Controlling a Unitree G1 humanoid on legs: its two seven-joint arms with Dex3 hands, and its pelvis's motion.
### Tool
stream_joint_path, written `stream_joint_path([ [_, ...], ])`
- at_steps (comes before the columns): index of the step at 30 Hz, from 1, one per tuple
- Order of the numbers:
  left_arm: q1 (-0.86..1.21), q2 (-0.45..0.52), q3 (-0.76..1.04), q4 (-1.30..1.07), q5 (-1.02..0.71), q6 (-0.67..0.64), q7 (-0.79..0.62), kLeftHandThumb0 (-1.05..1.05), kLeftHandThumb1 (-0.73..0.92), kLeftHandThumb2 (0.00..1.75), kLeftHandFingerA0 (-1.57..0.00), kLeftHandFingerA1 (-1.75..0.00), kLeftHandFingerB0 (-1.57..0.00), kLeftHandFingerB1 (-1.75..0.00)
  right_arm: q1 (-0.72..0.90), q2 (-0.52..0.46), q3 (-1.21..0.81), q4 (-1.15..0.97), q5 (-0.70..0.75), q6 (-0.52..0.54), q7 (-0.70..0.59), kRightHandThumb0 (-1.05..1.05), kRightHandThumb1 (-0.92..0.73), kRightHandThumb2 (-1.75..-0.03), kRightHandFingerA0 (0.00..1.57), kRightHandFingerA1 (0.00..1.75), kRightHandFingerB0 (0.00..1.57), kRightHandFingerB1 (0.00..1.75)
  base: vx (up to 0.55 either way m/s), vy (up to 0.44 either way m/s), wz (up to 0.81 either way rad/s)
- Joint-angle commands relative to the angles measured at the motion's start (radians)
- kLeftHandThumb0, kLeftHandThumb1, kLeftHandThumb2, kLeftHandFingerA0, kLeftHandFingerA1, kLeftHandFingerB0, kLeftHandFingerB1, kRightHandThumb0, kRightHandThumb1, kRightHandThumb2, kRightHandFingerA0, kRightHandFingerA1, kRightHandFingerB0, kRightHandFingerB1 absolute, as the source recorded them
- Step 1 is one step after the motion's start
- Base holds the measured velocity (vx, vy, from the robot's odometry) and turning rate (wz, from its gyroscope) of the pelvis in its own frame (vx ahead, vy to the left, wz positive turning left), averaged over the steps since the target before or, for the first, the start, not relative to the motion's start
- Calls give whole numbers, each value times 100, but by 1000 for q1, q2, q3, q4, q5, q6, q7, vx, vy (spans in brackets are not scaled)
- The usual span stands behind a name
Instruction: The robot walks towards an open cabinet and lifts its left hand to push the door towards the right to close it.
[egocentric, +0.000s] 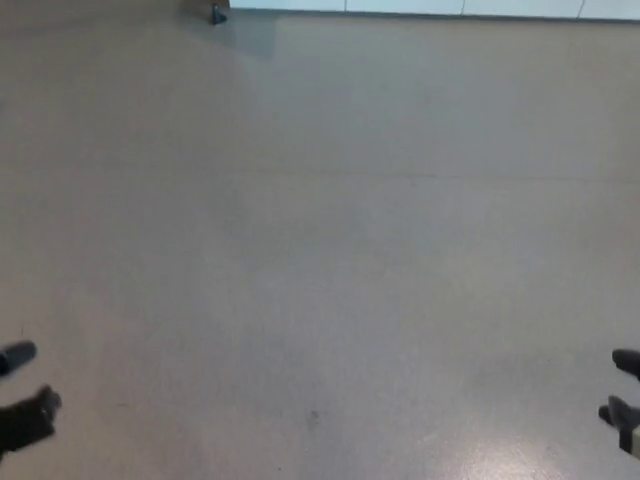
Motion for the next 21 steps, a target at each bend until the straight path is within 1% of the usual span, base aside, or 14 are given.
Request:
stream_joint_path([
  [1, -15, 11, 32, 45, -61, -47, -63, -11, 17, 146, -26, -119, -24, -74, 2, 5, -30, -28, 45, 1, -14, -4, -81, -63, 67, 61, 40, 50, 93, -42, 8],
  [3, -15, 12, 29, 54, -55, -61, -66, -12, 18, 145, -26, -120, -23, -74, 0, 4, -31, -23, 45, -1, -14, -4, -81, -63, 67, 59, 39, 49, 99, -55, 17],
  [5, -17, 14, 25, 62, -53, -67, -69, -13, 20, 142, -27, -117, -23, -72, -4, 2, -31, -15, 44, -3, -13, -3, -81, -63, 68, 60, 39, 50, 113, -86, 52],
  [7, -18, 15, 20, 66, -51, -67, -64, -14, 22, 140, -28, -118, -24, -72, -8, 2, -34, -10, 49, 1, -12, -4, -79, -63, 67, 60, 39, 50, 131, -152, 12],
  [9, -19, 17, 12, 71, -47, -70, -61, -16, 21, 137, -29, -119, -24, -72, -4, 0, -27, -20, 41, 4, -17, -4, -79, -62, 69, 61, 39, 50, 135, -157, -11],
  [10, -19, 17, 12, 72, -48, -70, -64, -14, 34, 117, -45, -83, -24, -64, -4, 0, -26, -20, 39, 5, -18, -4, -79, -63, 69, 61, 39, 49, 342, -211, -4],
  [11, -19, 19, 12, 71, -52, -67, -68, -12, 34, 117, -44, -82, -23, -63, -7, -3, -20, -14, 33, 6, -21, -7, -78, -61, 68, 58, 39, 48, 268, -147, -1],
  [14, -19, 20, 15, 72, -59, -61, -70, -11, 33, 116, -43, -81, -23, -63, -10, -10, -7, -9, 21, 8, -26, -8, -77, -62, 68, 58, 39, 48, 251, -71, -6],
  [16, -20, 21, 15, 77, -62, -61, -74, -11, 34, 116, -44, -82, -23, -63, -6, -9, -4, -15, 24, 7, -27, -8, -78, -61, 67, 57, 40, 48, 235, 30, -6],
  [17, -15, 22, 9, 77, -56, -70, -81, -15, 20, 135, -28, -120, -22, -72, -1, -8, -4, -22, 29, 10, -23, -8, -78, -62, 68, 58, 39, 48, 256, 85, -5],
  [19, -11, 22, 8, 78, -57, -72, -84, -14, 20, 135, -26, -119, -24, -73, 3, -8, -2, -26, 29, 11, -22, -8, -78, -61, 69, 58, 39, 47, 271, 142, -9],
  [20, -8, 19, 11, 80, -61, -71, -78, -14, 15, 135, -29, -121, -26, -75, 5, -9, 1, -23, 28, 7, -23, -6, -79, -62, 69, 59, 40, 49, 271, 173, -14],
  [21, -7, 17, 13, 81, -62, -71, -69, -14, 15, 135, -29, -121, -26, -75, 5, -8, 2, -18, 29, 3, -22, -6, -79, -62, 69, 59, 40, 49, 316, 214, -20],
])
